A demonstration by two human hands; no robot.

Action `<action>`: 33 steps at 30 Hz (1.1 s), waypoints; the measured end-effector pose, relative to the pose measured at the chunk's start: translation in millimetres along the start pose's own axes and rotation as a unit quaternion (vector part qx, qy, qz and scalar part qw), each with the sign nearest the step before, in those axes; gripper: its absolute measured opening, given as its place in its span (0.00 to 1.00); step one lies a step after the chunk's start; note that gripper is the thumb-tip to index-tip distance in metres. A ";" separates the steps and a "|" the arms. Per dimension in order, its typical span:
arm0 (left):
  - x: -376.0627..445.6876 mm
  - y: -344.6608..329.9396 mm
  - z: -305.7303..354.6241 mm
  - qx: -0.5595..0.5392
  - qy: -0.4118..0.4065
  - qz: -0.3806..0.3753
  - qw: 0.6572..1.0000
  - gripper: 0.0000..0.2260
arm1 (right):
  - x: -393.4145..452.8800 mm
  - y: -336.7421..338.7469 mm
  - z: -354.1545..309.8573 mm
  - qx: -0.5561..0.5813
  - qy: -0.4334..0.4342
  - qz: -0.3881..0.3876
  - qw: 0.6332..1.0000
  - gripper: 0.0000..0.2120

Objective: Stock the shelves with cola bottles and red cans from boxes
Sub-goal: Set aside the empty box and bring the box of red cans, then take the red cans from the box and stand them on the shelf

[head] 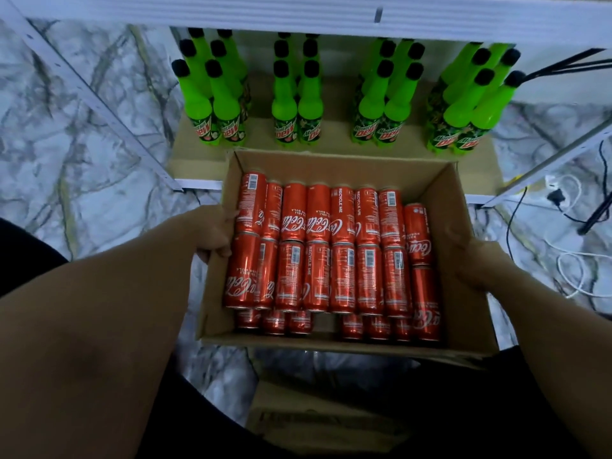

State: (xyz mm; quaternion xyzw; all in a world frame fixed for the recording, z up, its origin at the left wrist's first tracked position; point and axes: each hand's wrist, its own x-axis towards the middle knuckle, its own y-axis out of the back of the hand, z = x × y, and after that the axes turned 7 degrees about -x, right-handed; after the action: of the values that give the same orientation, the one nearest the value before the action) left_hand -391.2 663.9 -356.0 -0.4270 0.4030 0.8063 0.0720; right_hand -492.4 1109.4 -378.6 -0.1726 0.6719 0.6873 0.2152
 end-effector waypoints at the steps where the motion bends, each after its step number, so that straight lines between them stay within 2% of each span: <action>1: -0.9 -2.3 1.4 0.034 -0.013 0.034 0.999 0.31 | -0.5 -3.6 -7.0 -0.003 -0.023 0.023 0.999 0.26; 2: -0.5 -5.7 2.4 0.075 -0.031 0.092 0.992 0.26 | -1.0 -6.5 -17.1 -0.022 -0.037 0.068 0.997 0.24; 3: 2.7 -9.7 2.7 0.094 -0.042 0.171 0.980 0.25 | -2.7 -7.7 -29.2 -0.060 -0.029 0.132 0.989 0.25; 5: 7.0 -16.0 8.2 0.090 -0.081 0.319 0.940 0.27 | -9.9 -6.5 -61.4 -0.131 0.061 0.223 0.964 0.27; 6: 11.1 -19.6 13.1 0.081 -0.113 0.353 0.925 0.26 | -12.8 -4.8 -79.2 -0.138 0.118 0.229 0.956 0.28; 8: 16.6 -27.4 27.3 0.020 -0.144 0.340 0.929 0.25 | -17.6 -5.1 -120.1 -0.122 0.196 0.200 0.952 0.25; 9: 19.8 -33.0 33.3 -0.003 -0.133 0.322 0.937 0.27 | -17.5 -9.7 -139.8 -0.108 0.221 0.180 0.952 0.23; 12: 32.3 -59.2 44.3 0.007 -0.043 0.284 0.958 0.38 | -13.1 -32.6 -192.6 -0.060 0.287 0.133 0.947 0.21; 14: 40.9 -78.0 47.5 0.032 -0.005 0.278 0.960 0.42 | -8.5 -46.3 -221.5 -0.040 0.313 0.112 0.942 0.22; 17: 52.0 -94.5 44.4 0.044 0.020 0.291 0.956 0.39 | -2.4 -64.2 -247.1 -0.041 0.336 0.082 0.938 0.30; 20: 56.0 -97.7 36.3 0.050 0.014 0.291 0.955 0.42 | 6.6 -78.9 -250.9 -0.063 0.344 0.044 0.936 0.36; 22: 57.5 -98.1 33.0 0.046 0.007 0.303 0.952 0.44 | 11.3 -87.1 -247.8 -0.068 0.343 0.048 0.936 0.35; 25: 60.1 -101.8 32.1 0.030 -0.003 0.322 0.946 0.39 | 7.0 -93.7 -245.7 -0.049 0.329 0.059 0.941 0.33; 29: 59.5 -100.4 33.0 -0.004 -0.013 0.316 0.949 0.39 | -6.7 -99.4 -247.3 -0.032 0.300 0.059 0.952 0.33; 33: 58.1 -96.4 29.5 0.050 -0.004 0.287 0.957 0.42 | -14.9 -105.0 -256.0 -0.025 0.267 0.061 0.962 0.36</action>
State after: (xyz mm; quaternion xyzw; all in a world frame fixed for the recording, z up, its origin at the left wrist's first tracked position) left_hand -401.8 735.8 -447.0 -0.2864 0.5481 0.7734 -0.1393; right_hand -437.6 853.4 -469.5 -0.3139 0.6966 0.6449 -0.0183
